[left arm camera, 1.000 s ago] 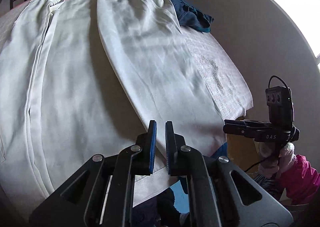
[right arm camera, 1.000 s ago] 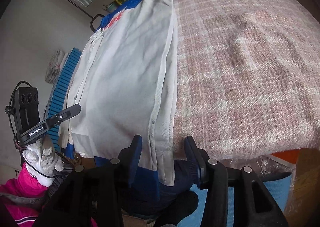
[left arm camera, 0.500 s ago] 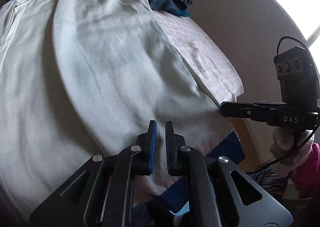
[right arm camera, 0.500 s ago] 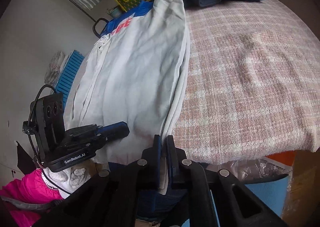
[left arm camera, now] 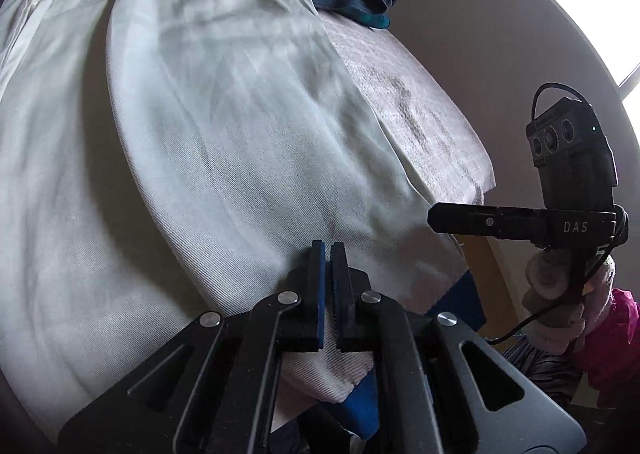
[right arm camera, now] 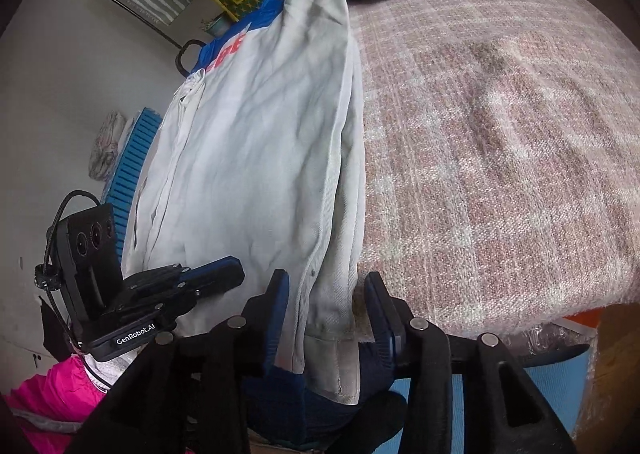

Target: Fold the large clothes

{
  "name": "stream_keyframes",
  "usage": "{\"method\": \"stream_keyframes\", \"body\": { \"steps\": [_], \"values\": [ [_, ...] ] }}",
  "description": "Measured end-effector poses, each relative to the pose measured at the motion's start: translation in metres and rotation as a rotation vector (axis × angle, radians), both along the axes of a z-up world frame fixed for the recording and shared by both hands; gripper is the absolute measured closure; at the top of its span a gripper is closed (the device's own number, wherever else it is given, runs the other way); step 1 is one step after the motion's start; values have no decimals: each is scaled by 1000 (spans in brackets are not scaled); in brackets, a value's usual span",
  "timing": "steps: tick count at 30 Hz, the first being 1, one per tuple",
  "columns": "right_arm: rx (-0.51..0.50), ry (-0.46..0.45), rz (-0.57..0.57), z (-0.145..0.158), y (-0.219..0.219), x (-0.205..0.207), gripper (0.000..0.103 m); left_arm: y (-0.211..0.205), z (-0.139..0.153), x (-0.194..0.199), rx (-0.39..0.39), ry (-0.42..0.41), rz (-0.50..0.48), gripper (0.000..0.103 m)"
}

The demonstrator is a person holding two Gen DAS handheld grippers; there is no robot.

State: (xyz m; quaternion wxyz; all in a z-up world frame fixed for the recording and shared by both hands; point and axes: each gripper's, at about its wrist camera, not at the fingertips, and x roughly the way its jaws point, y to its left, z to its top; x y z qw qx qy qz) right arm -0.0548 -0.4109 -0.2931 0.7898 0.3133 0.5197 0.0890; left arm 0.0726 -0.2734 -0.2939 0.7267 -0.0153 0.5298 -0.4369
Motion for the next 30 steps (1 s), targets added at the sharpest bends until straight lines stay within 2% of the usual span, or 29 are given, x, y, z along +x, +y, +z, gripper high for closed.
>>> {"method": "stream_keyframes", "body": {
  "steps": [2,4,6,8,11,13,15,18,21,25,30],
  "values": [
    [13,6,-14,-4,2,1,57,0,0,1,-6,5,1,98],
    [-1,15,-14,-3,9,5,70,0,0,3,-9,5,1,98],
    [-83,35,-8,4,23,11,89,1,0,4,-12,16,10,98],
    [-168,33,9,17,34,13,96,7,2,5,-23,50,33,98],
    [-309,-1,46,49,61,17,99,33,9,9,-80,84,110,98],
    [-387,-34,78,69,80,20,99,50,3,11,-145,169,181,98],
    [-446,-57,107,86,99,27,100,52,-11,9,-143,228,172,98],
    [-507,-71,162,99,121,35,100,65,-6,9,-146,237,174,98],
    [-572,-91,222,110,147,42,100,100,25,14,-192,180,231,98],
    [-521,-106,291,117,176,57,100,163,69,20,-245,65,327,98],
    [-481,-123,364,113,215,76,100,230,92,21,-264,-4,457,98]
  ]
}}
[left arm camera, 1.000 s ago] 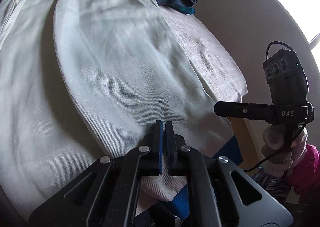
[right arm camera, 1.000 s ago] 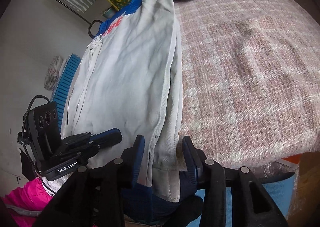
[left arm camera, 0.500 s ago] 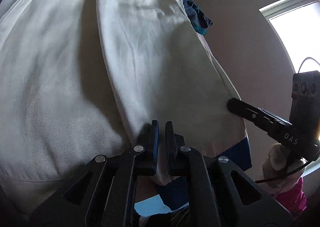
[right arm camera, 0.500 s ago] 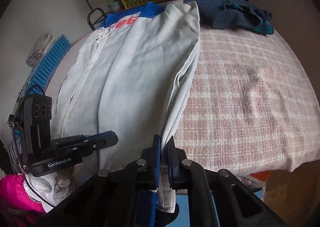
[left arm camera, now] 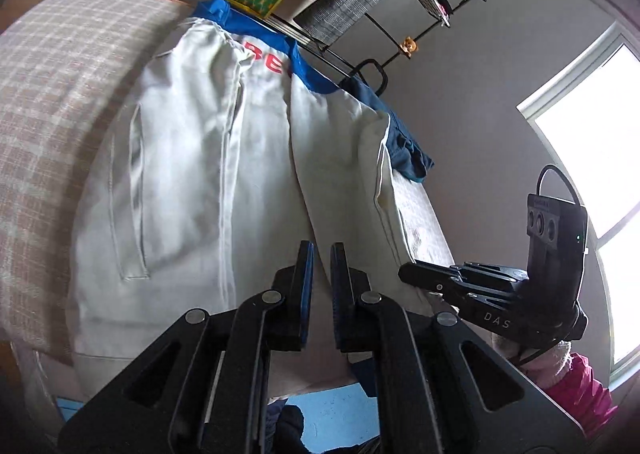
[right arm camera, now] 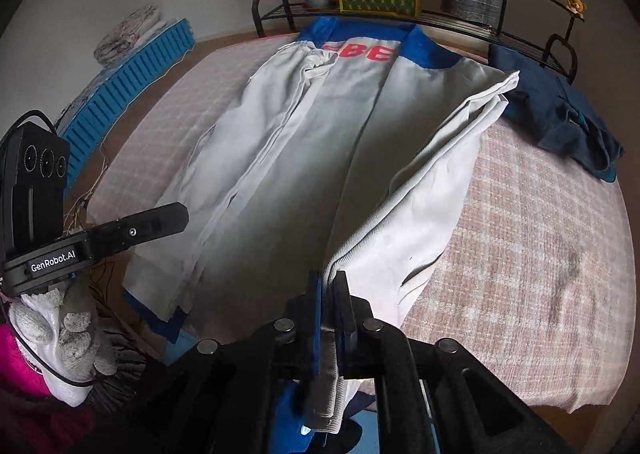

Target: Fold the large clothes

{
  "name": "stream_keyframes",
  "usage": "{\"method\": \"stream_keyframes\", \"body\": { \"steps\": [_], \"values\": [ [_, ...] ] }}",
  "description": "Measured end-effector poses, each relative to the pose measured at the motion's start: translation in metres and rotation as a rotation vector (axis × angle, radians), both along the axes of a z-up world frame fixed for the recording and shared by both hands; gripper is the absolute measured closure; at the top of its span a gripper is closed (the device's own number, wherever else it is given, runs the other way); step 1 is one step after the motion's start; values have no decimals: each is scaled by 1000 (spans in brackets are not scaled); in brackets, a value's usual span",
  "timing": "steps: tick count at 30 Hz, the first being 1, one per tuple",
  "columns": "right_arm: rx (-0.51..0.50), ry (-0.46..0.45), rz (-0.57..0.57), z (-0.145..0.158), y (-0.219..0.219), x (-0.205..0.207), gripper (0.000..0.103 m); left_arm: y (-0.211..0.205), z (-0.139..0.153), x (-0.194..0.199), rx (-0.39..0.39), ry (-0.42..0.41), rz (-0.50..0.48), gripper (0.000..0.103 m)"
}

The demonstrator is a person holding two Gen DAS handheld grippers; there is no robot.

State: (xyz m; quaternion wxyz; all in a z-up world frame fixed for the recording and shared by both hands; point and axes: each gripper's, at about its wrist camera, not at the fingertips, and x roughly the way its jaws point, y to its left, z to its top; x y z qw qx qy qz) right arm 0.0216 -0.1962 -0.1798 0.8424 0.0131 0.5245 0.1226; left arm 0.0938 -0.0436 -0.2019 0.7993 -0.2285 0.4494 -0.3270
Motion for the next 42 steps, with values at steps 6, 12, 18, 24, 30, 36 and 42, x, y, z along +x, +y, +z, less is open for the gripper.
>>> {"method": "stream_keyframes", "body": {
  "steps": [6,12,18,24,30,36,42],
  "values": [
    [18,76,88,-40,47,28,100,34,-9,1,22,18,69,98],
    [46,171,85,-91,51,40,96,36,-33,8,56,95,49,98],
    [268,128,74,-67,15,28,64,1,-48,12,70,125,-38,47],
    [277,48,-24,-46,-43,23,51,-47,-62,21,143,146,-147,47],
    [351,-27,-181,-33,-114,48,45,-69,-78,21,130,210,-198,47],
    [320,-76,-269,-30,-158,83,41,-74,-82,20,125,216,-210,47],
    [321,-89,-333,-33,-185,128,31,-85,-81,13,186,181,-266,50]
  ]
}}
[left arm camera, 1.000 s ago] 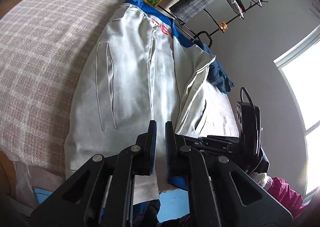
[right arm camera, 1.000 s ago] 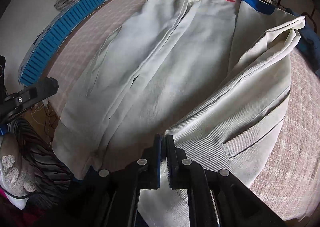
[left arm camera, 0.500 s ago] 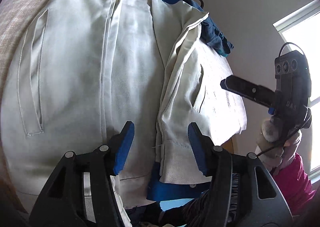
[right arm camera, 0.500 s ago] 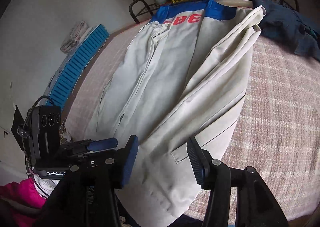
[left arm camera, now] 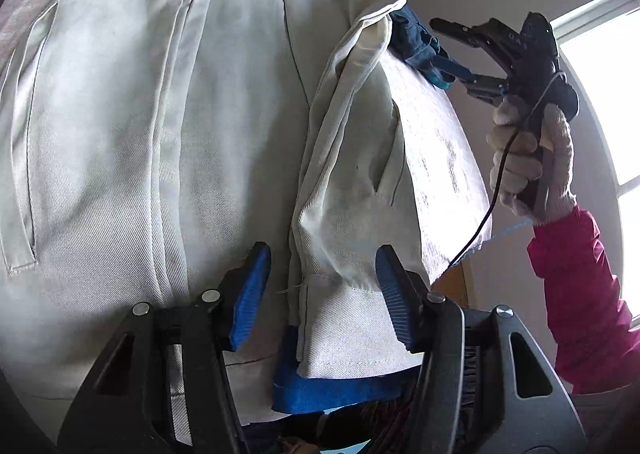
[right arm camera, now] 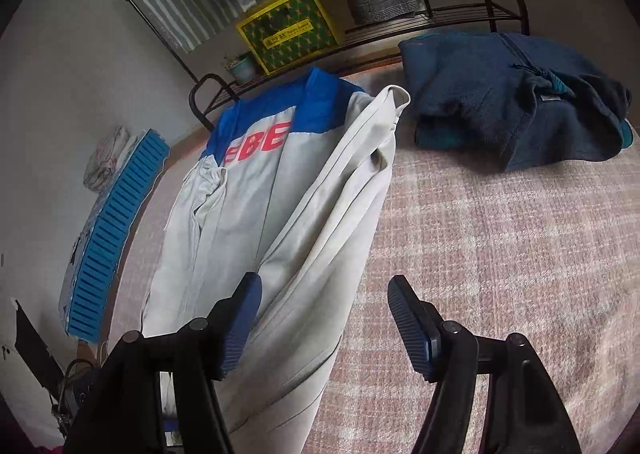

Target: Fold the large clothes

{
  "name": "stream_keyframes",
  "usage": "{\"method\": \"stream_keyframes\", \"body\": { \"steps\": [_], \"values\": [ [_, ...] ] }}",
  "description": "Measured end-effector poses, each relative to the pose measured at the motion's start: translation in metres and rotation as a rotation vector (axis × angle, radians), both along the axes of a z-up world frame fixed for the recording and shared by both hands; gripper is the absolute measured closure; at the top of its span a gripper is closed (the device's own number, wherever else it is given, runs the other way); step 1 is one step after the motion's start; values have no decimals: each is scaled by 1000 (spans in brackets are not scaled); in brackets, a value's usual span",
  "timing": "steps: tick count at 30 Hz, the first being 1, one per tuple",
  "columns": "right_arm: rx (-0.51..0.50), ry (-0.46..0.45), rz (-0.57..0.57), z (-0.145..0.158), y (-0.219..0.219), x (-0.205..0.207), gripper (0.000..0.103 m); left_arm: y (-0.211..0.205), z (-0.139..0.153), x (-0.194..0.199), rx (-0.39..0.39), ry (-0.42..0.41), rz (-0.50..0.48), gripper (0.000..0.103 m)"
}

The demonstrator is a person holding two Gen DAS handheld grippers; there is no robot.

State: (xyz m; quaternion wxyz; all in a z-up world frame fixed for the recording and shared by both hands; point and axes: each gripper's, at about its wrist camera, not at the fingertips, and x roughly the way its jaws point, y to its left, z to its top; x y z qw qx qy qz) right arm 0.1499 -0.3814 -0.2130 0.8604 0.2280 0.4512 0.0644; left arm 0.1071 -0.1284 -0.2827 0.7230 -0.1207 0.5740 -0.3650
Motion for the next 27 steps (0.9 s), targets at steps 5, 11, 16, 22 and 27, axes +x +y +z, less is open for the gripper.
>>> {"method": "stream_keyframes", "body": {
  "steps": [5,11,16,22,27],
  "values": [
    [41,-1,-43,-13,-18,44,27,-6,-1,-7,53,-12,-52,78],
    [99,36,-134,-33,-32,90,28,-9,-2,-13,54,-30,-57,91],
    [35,108,-75,-38,-9,118,74,-3,4,-21,36,-42,-47,94],
    [-162,93,18,-6,45,134,95,10,16,-43,9,-63,-51,95],
    [-330,61,126,22,106,148,97,22,23,-52,-24,-62,-44,96]
  ]
}}
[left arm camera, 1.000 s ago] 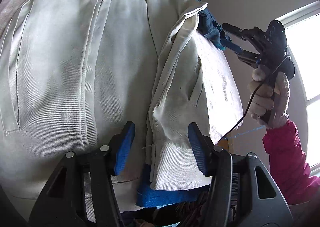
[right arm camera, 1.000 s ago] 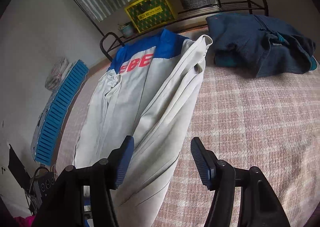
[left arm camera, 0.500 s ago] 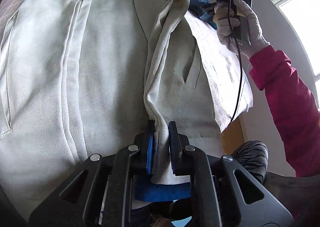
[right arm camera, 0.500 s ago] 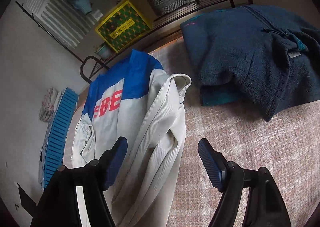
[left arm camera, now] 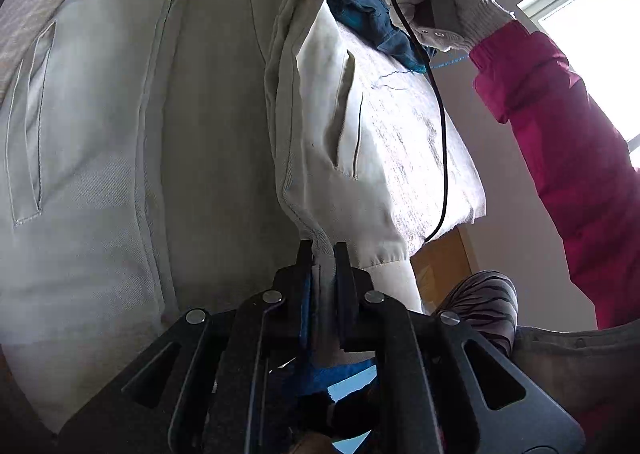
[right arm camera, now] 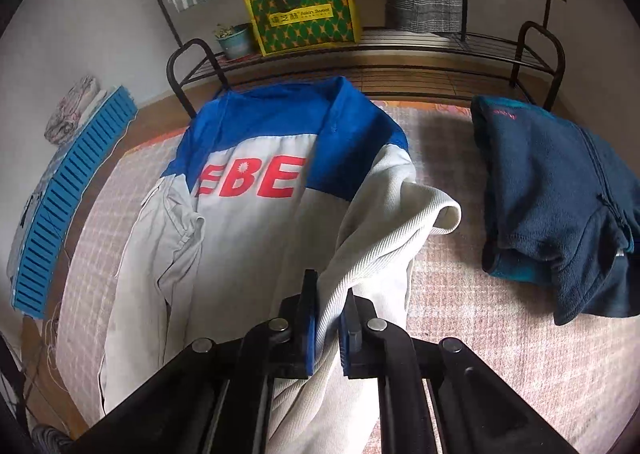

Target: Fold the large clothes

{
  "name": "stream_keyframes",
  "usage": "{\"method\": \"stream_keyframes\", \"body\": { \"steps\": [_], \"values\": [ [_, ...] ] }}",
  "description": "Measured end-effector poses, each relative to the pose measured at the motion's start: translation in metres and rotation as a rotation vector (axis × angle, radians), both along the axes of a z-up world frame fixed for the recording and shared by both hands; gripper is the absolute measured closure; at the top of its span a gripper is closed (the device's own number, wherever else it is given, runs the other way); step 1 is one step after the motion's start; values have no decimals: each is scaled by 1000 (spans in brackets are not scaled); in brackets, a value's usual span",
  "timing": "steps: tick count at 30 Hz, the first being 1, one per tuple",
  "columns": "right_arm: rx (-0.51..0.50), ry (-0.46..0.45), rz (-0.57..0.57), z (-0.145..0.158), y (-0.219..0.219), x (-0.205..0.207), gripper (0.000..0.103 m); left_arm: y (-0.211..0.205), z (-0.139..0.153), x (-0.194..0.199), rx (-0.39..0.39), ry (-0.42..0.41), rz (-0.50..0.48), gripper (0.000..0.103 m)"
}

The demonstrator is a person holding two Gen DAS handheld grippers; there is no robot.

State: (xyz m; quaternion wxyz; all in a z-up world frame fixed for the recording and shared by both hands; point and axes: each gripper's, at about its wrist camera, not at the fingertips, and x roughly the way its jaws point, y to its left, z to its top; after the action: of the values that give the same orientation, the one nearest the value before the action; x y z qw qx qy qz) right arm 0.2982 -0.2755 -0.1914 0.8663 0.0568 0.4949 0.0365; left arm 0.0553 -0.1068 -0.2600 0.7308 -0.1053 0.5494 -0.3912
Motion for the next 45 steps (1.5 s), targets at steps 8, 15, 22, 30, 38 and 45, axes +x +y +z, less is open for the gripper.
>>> {"method": "stream_keyframes", "body": {
  "steps": [8,15,22,30,38,45],
  "values": [
    [-147,54,173,-33,103,44,98,21,-9,-3,8,21,39,96],
    [-101,105,232,-74,125,53,71,25,-14,-3,16,26,39,96],
    [191,-52,232,-1,58,2,71,24,-11,1,6,35,33,96],
    [72,1,112,-38,42,9,78,24,-11,3,15,22,33,96],
    [-89,30,16,-86,22,25,92,26,-5,-1,26,-12,19,96],
    [-36,30,71,-66,26,5,79,22,-16,-3,26,-1,10,96]
  ]
}}
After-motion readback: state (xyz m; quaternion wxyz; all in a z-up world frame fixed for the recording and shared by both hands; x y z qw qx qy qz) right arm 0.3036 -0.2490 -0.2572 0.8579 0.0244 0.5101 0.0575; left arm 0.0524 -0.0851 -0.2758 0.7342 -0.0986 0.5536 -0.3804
